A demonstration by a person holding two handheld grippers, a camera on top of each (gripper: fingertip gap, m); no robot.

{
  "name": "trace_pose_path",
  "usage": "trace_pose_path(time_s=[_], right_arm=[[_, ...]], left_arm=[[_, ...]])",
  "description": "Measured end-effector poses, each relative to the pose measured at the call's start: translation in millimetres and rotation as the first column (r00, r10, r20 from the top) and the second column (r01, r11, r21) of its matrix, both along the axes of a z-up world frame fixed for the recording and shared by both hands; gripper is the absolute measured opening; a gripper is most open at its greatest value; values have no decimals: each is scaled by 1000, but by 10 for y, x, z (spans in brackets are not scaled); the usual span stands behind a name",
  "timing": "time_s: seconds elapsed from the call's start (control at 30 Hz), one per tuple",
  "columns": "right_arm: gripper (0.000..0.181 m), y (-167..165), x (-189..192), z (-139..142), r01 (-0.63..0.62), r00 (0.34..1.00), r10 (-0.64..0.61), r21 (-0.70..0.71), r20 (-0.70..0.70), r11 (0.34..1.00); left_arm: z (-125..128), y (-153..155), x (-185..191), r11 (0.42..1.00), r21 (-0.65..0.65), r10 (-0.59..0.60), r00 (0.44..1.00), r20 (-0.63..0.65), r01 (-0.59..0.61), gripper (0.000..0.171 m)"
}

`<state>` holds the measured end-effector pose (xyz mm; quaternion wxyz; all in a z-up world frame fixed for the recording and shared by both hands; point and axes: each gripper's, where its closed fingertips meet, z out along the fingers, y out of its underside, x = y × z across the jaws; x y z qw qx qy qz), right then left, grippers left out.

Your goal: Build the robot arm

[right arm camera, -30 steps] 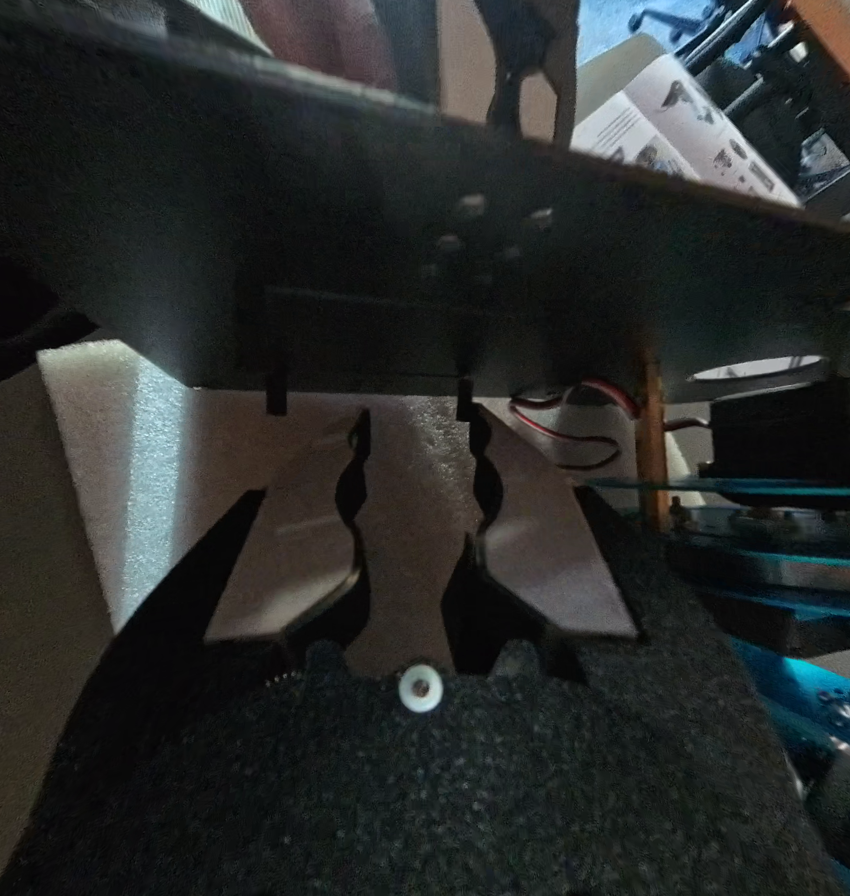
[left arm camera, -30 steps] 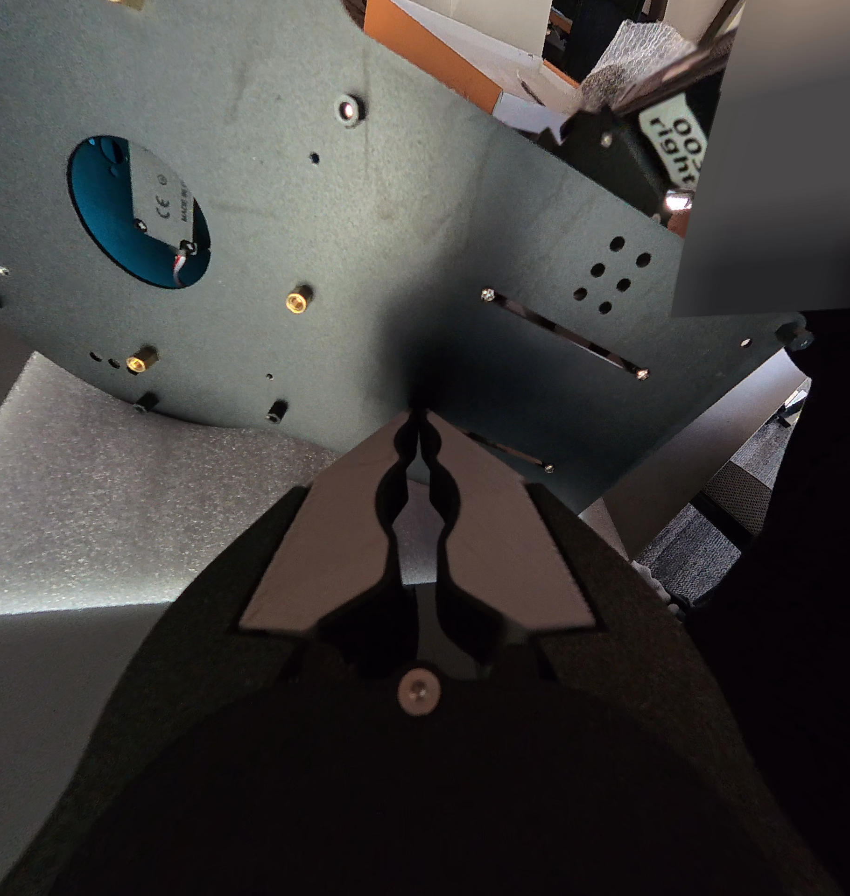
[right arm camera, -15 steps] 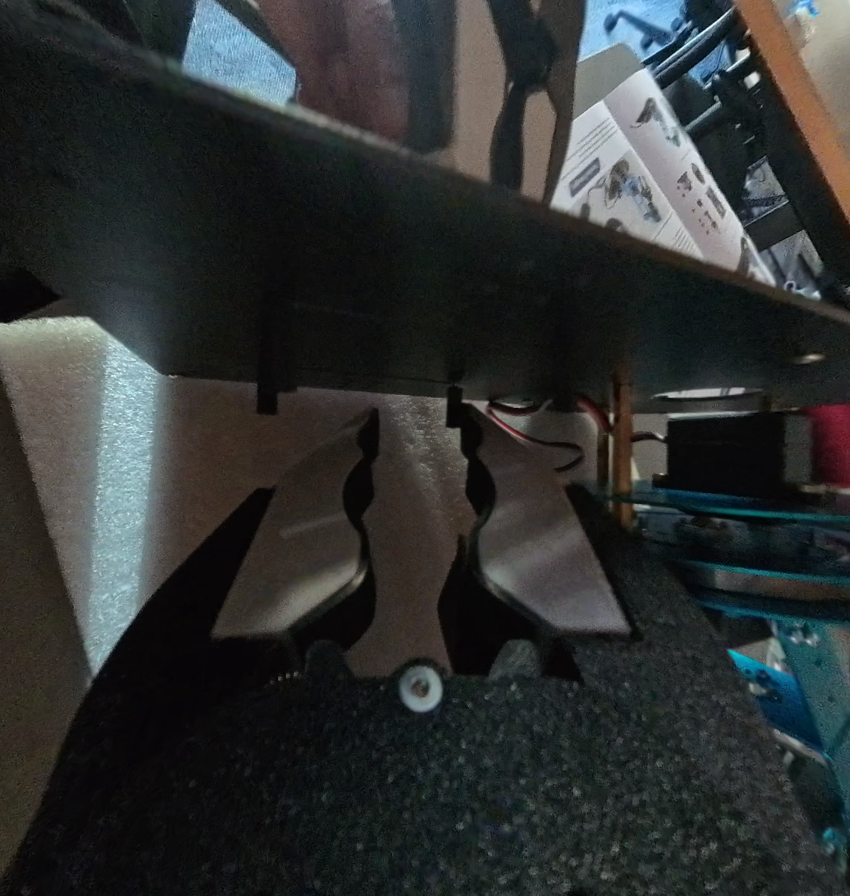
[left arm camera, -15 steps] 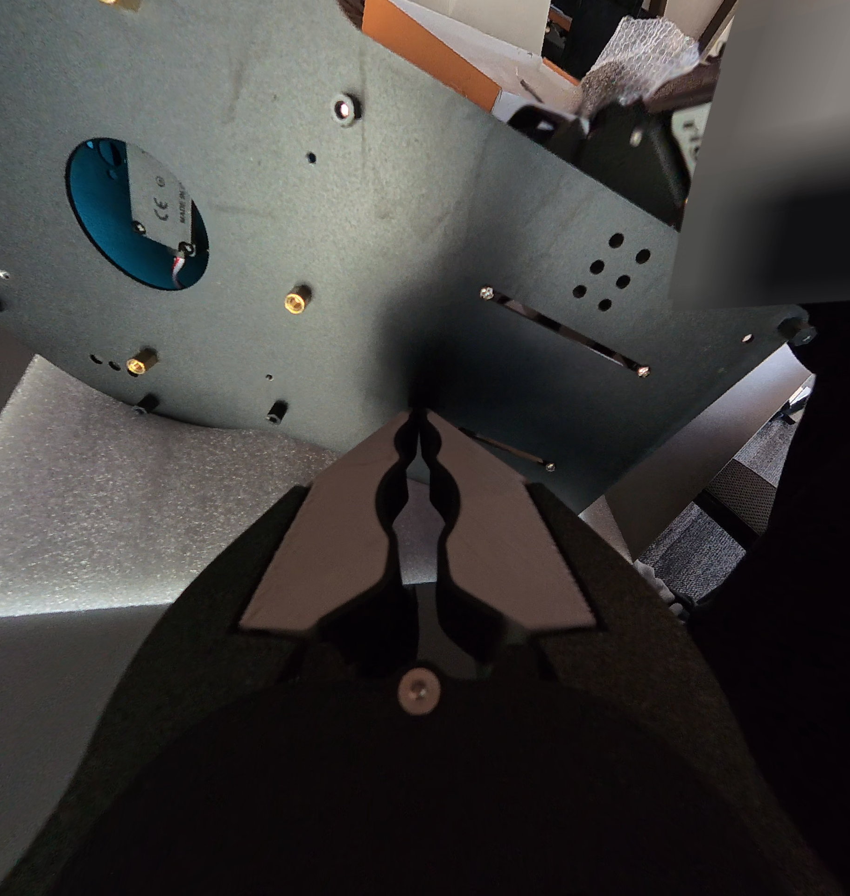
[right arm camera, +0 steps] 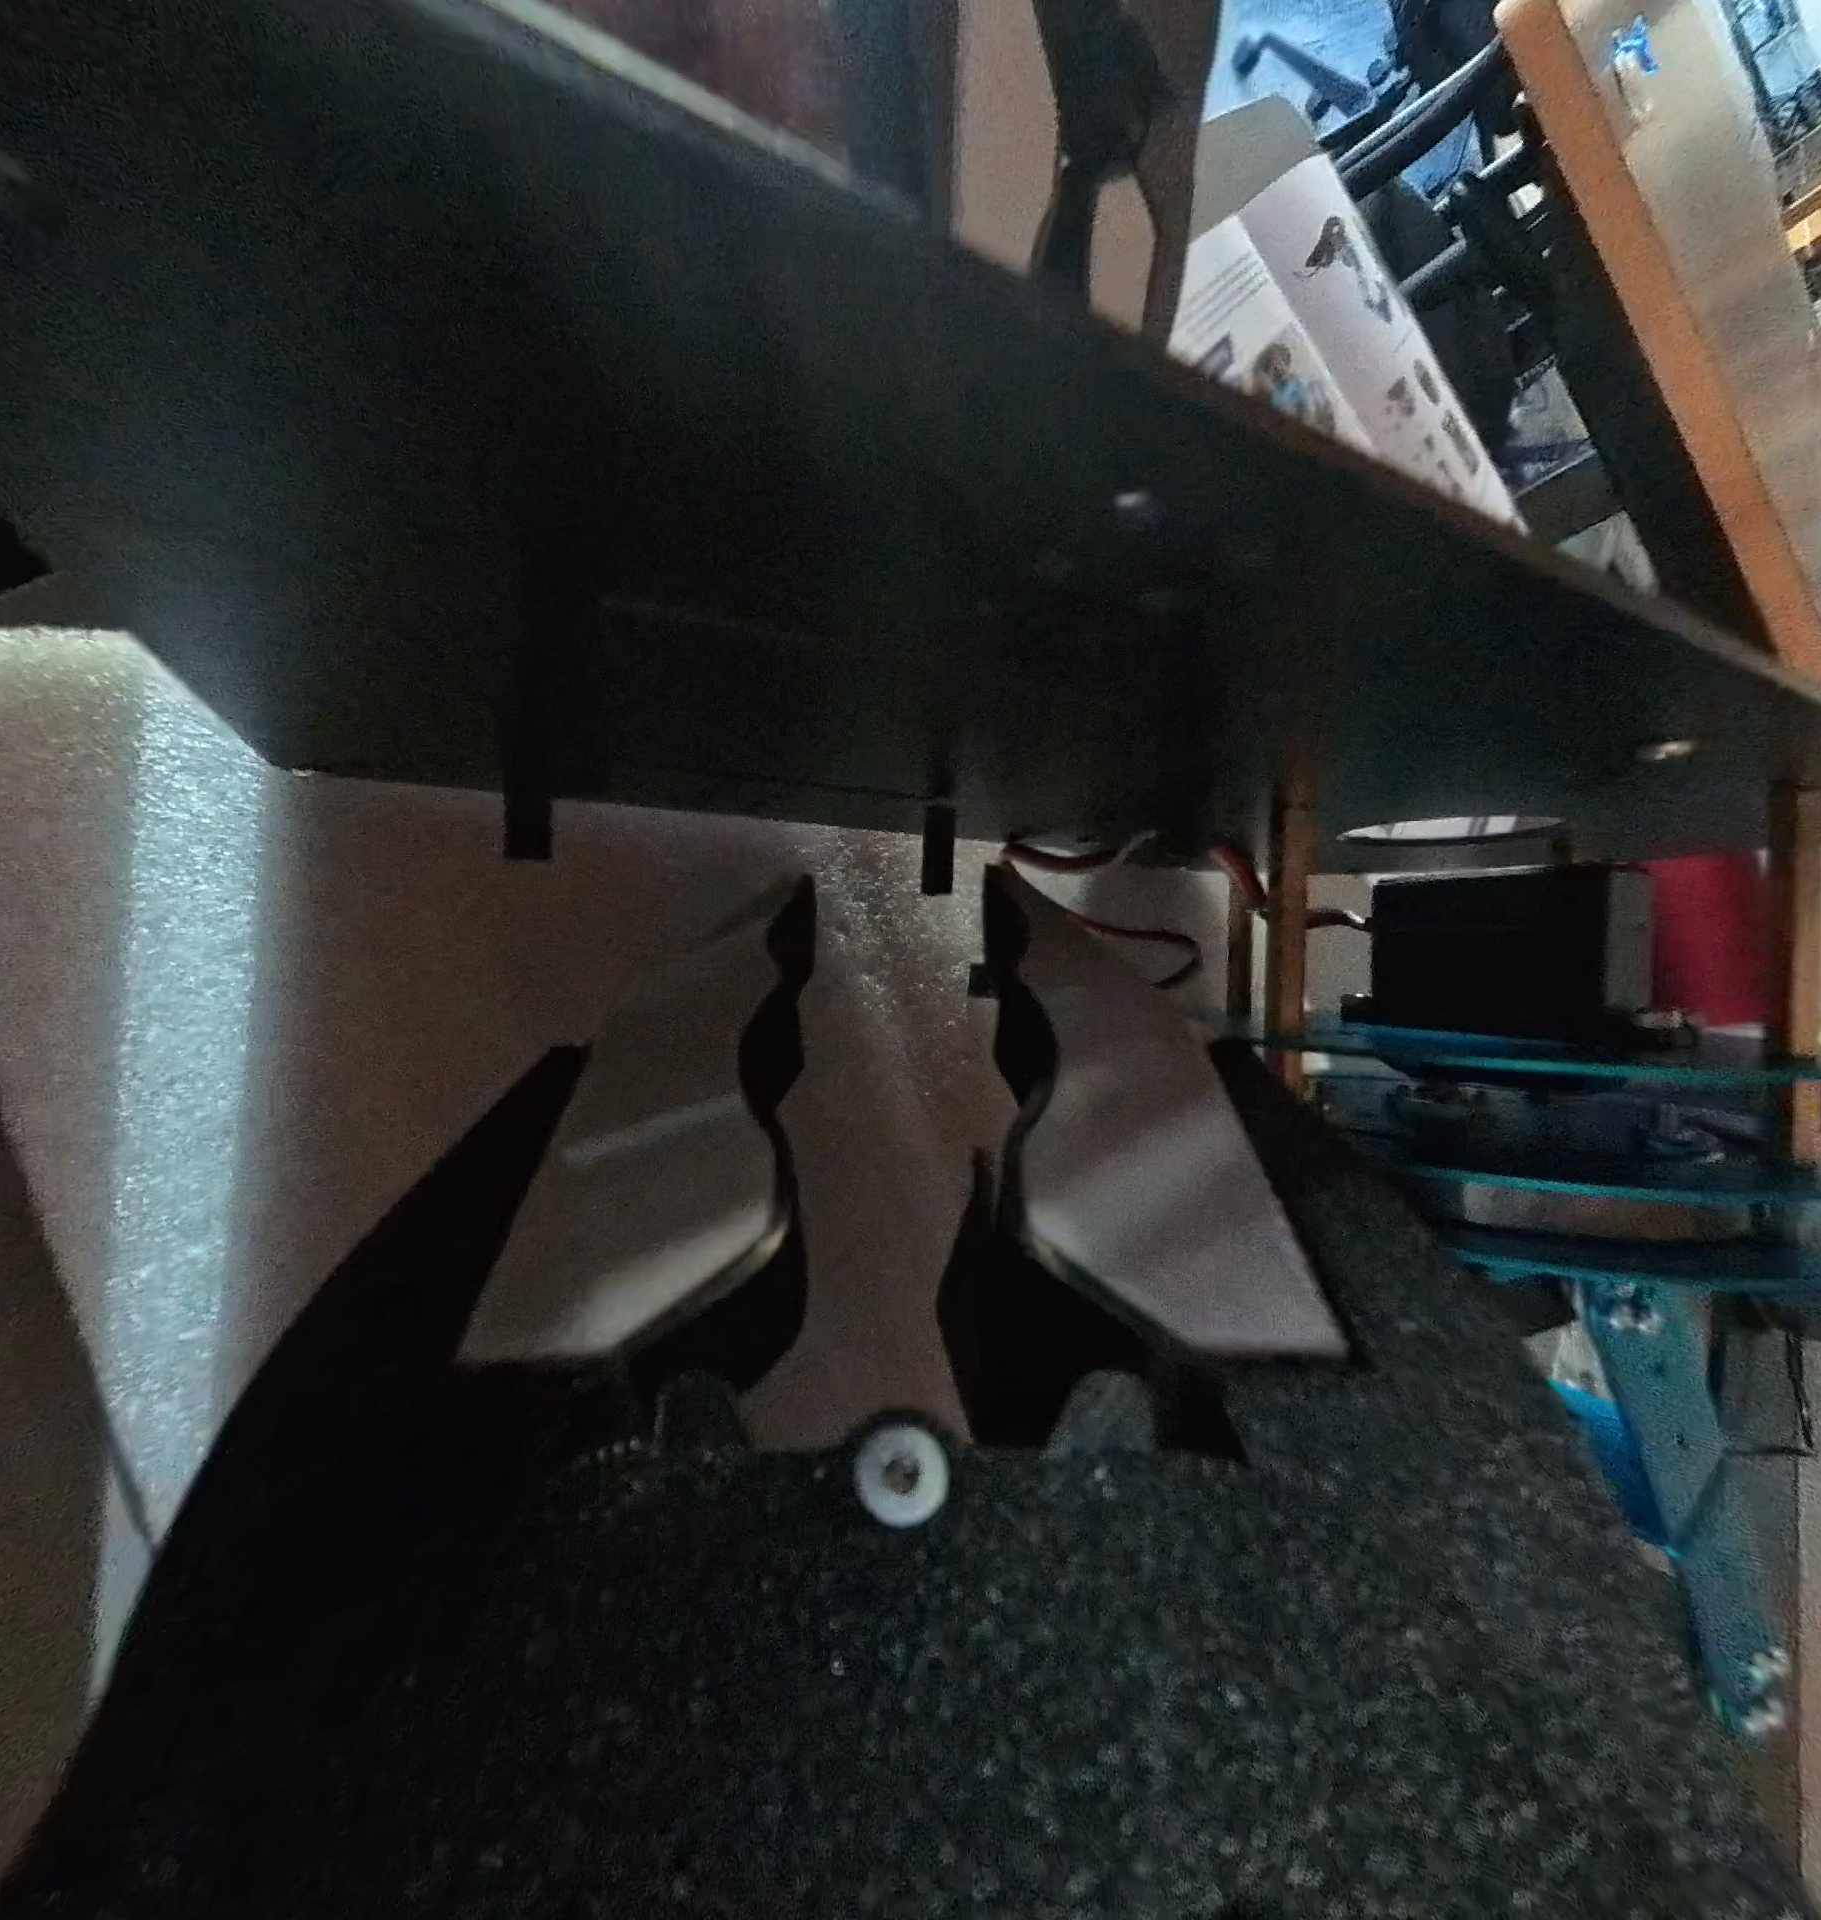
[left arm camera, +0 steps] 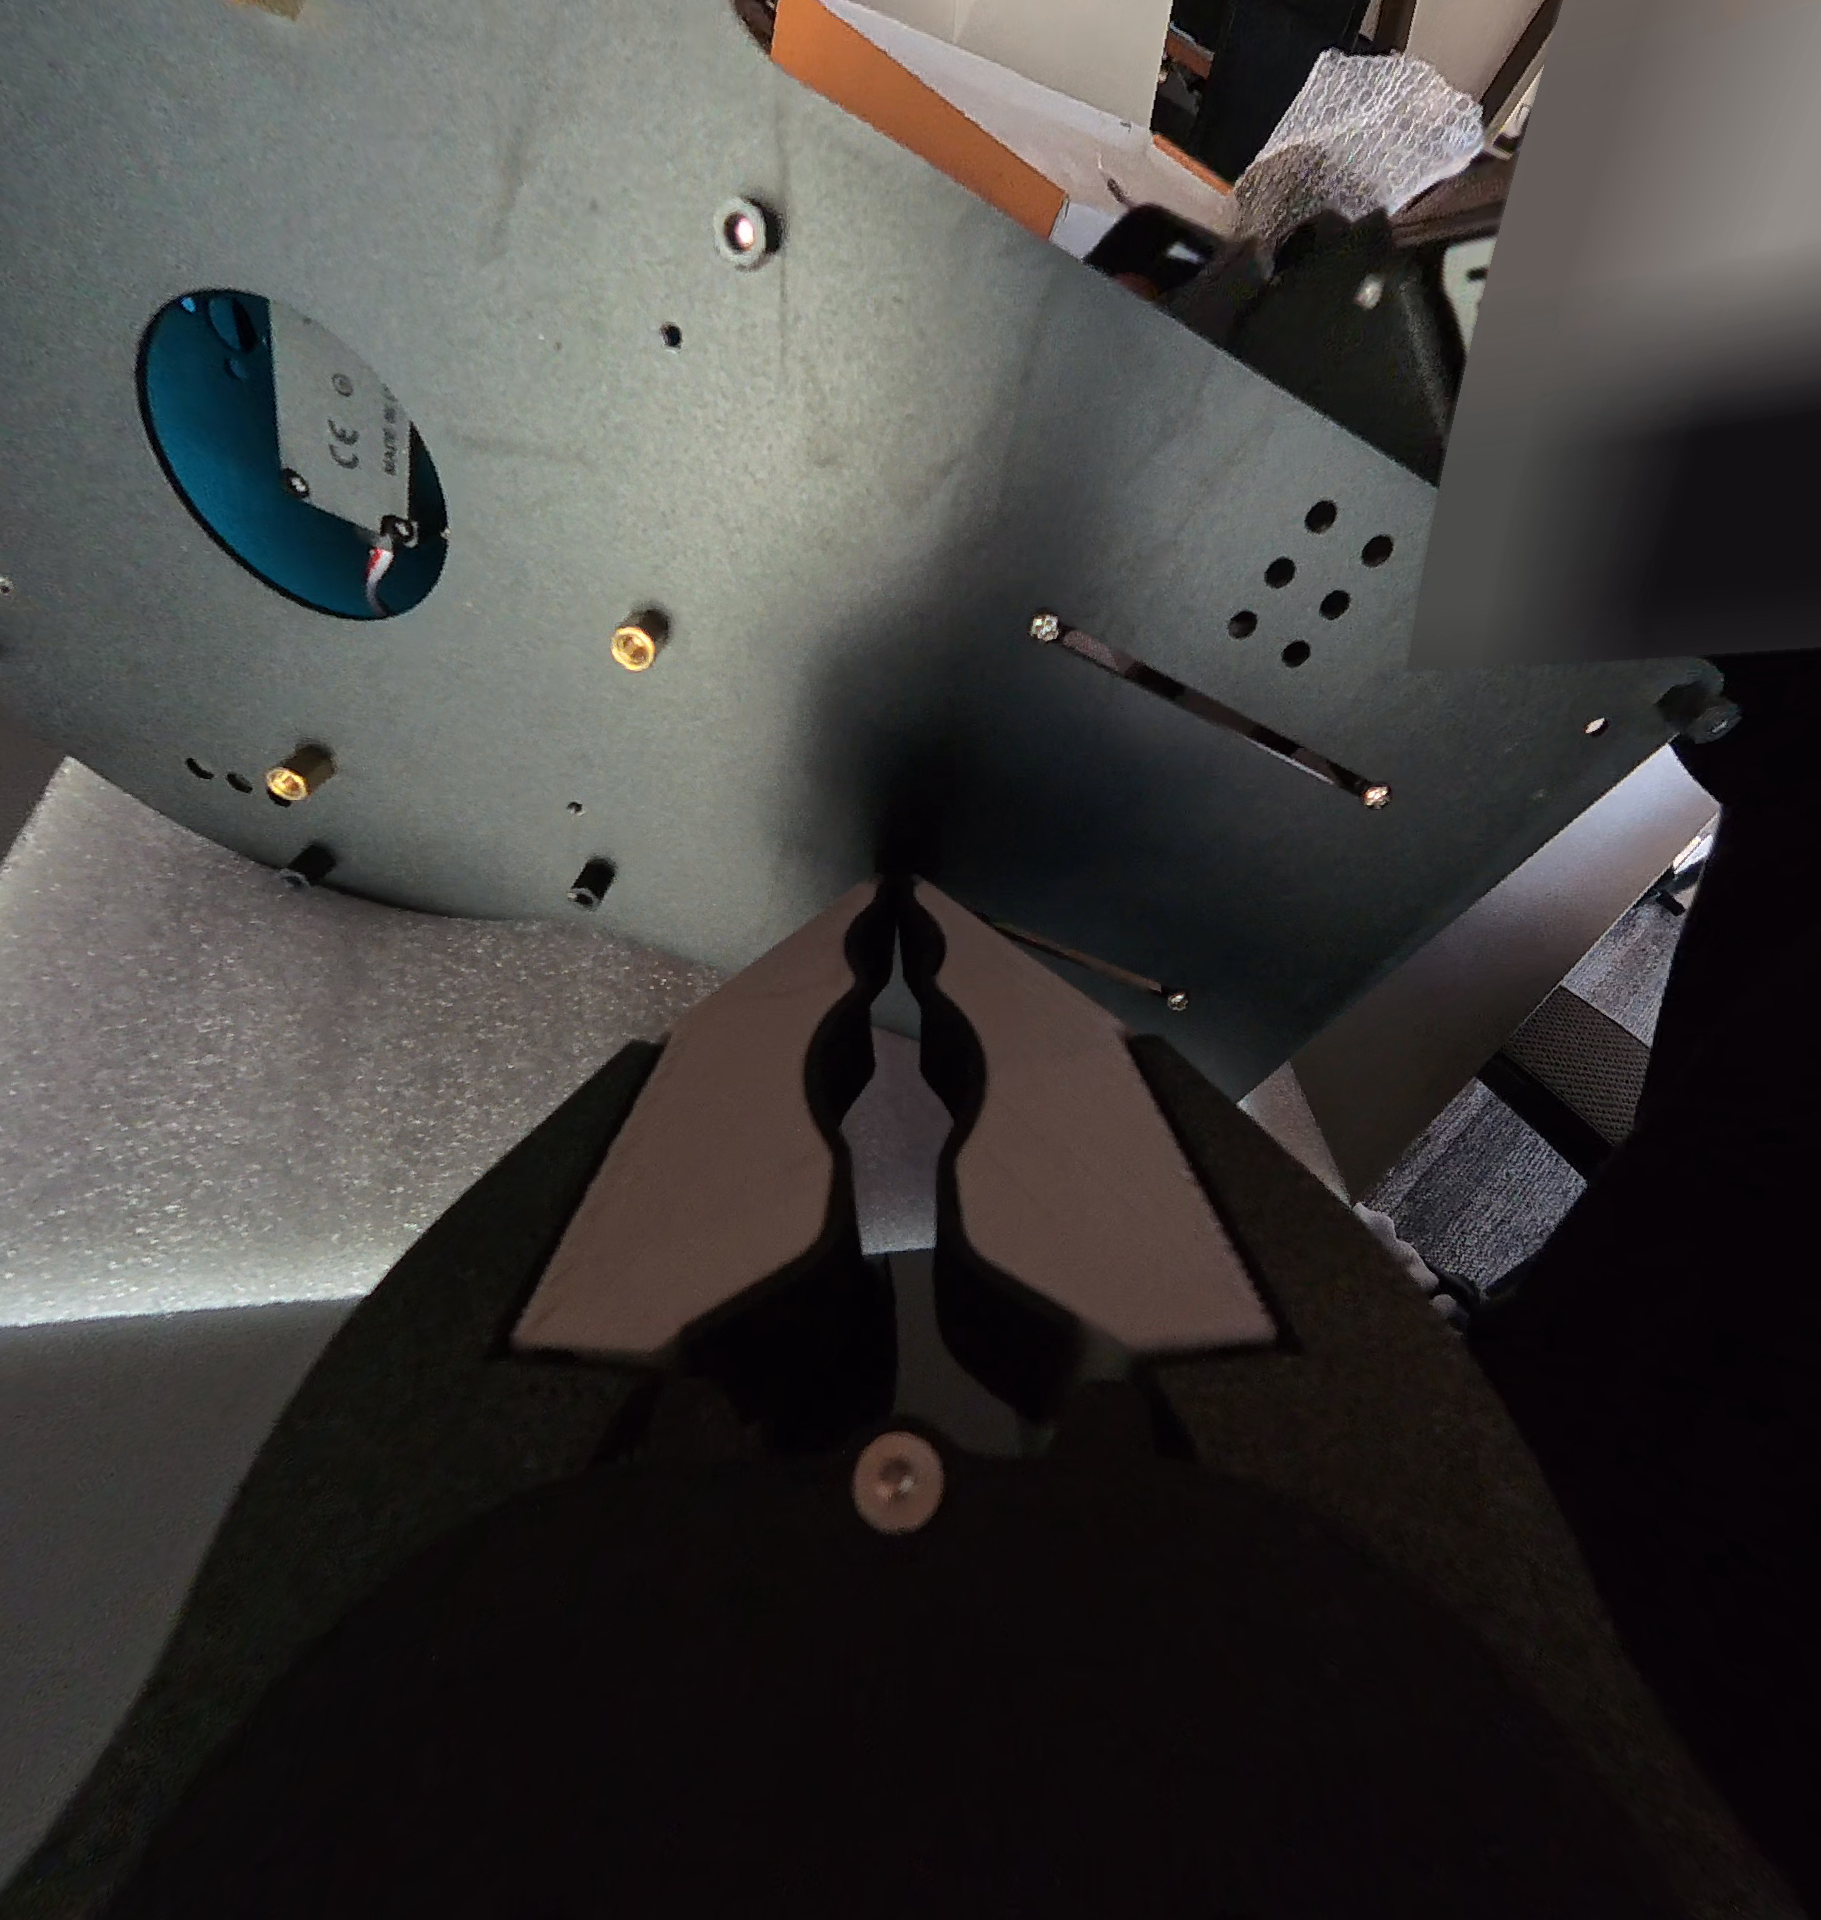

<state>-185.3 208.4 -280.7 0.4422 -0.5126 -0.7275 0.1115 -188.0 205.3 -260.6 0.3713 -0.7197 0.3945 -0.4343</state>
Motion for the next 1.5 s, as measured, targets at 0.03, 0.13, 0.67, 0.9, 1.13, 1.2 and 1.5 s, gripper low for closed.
trace_pose_path(time_s=[0.03,0.13,0.67,0.9,1.13,1.2,1.5], right_arm=[[30,-36,4,14,-15,1000,15,-3,1,1000],[37,-63,-30,-64,-15,1000,15,9,17,1000],[30,-49,22,49,-31,999,30,90,13,995],[42,-36,11,-63,-22,999,19,77,41,997],[43,-51,14,-76,-27,998,21,112,56,993],[43,-35,22,-56,-24,999,19,107,46,994],[45,-56,28,-53,-37,998,29,142,59,989]], left_arm=[[0,0,1,1000,-1,1,1000,2,-1,0],[0,-1,0,1000,-1,4,1000,-1,-4,0],[-2,1,3,1000,3,7,1000,3,-7,0],[-1,0,4,1000,2,8,1000,4,-8,0],[0,0,5,1000,2,10,1000,2,-10,0],[-1,0,6,1000,3,8,1000,2,-8,0],[1,-1,6,1000,5,7,1000,0,-7,0]])
